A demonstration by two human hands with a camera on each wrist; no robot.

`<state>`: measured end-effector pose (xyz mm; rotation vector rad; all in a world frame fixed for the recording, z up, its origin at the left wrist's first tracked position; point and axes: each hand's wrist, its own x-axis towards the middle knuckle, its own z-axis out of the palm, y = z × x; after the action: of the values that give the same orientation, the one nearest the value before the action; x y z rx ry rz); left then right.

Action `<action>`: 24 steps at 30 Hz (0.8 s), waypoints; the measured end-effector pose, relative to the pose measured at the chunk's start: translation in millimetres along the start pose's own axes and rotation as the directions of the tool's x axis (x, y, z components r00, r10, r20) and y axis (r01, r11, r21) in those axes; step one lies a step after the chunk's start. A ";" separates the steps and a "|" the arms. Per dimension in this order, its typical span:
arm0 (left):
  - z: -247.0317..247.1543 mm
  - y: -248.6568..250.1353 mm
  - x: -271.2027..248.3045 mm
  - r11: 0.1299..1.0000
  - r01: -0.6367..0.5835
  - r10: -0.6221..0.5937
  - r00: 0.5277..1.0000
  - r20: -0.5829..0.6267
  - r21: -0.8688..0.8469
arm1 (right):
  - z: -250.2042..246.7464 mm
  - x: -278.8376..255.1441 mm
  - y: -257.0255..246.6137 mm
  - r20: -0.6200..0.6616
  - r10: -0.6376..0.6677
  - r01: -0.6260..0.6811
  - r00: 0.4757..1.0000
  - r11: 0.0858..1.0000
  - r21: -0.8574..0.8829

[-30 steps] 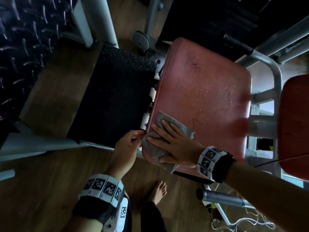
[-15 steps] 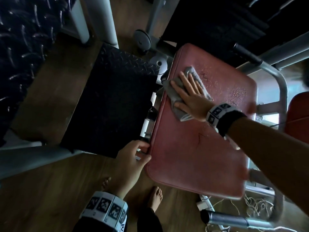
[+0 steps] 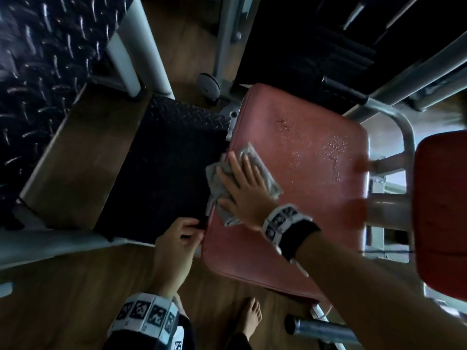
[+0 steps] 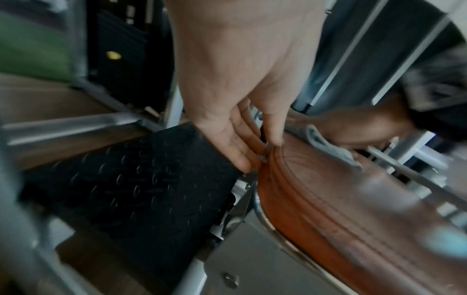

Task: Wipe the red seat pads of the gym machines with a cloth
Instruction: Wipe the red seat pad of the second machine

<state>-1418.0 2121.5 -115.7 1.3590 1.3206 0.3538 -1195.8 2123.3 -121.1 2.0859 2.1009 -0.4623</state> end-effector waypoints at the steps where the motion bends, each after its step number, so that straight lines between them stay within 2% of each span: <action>1: 1.8 -1.0 -1.7 0.996 0.046 -0.049 0.998 -0.029 -0.078 | 2.6 -14.8 -5.1 0.009 -0.048 0.048 0.999 0.999 0.013; 3: 6.3 1.1 -7.2 0.953 0.146 -0.165 0.985 -0.051 -0.264 | 2.2 -46.9 -12.7 0.054 -0.128 0.128 0.990 0.992 0.012; 5: 12.0 0.9 -11.3 0.943 0.166 -0.194 0.978 -0.073 -0.289 | -1.6 -81.9 -15.2 0.132 -0.213 0.217 0.968 0.976 -0.017; 8: 28.0 8.2 -12.8 0.992 0.104 -0.109 0.991 -0.081 -0.065 | -2.5 -132.9 -7.3 0.156 -0.324 0.339 0.933 0.937 -0.079; 10: 46.4 15.5 -12.6 0.999 0.043 -0.043 0.997 -0.062 0.001 | 4.6 -159.2 5.4 0.113 -0.352 0.363 0.929 0.926 -0.104; 13: 72.3 26.0 -12.1 0.982 0.126 -0.124 0.992 -0.022 0.142 | 12.1 -181.3 26.3 0.039 -0.272 0.275 0.961 0.953 -0.131; 15: 82.3 27.8 -16.3 0.939 0.198 -0.187 0.980 -0.065 0.280 | 14.5 -185.5 37.9 0.033 -0.190 0.193 0.981 0.972 -0.137; 17: 84.9 29.8 -16.2 0.917 0.228 -0.205 0.973 -0.104 0.326 | 14.8 -181.9 45.0 0.027 -0.125 0.128 0.992 0.986 -0.110; 21: 85.0 30.7 -9.6 0.873 0.266 -0.251 0.964 -0.090 0.410 | 14.5 -169.1 44.1 -0.047 -0.005 0.005 0.999 1.000 -0.017; 24: 83.1 29.8 -4.7 0.856 0.279 -0.276 0.959 -0.071 0.435 | 23.8 -170.6 31.6 -0.086 0.003 0.001 0.996 0.999 0.039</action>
<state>-1337.4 2085.3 -114.0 1.5050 1.6436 -0.1552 -1162.8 1953.7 -93.3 2.1650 2.1541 -0.4238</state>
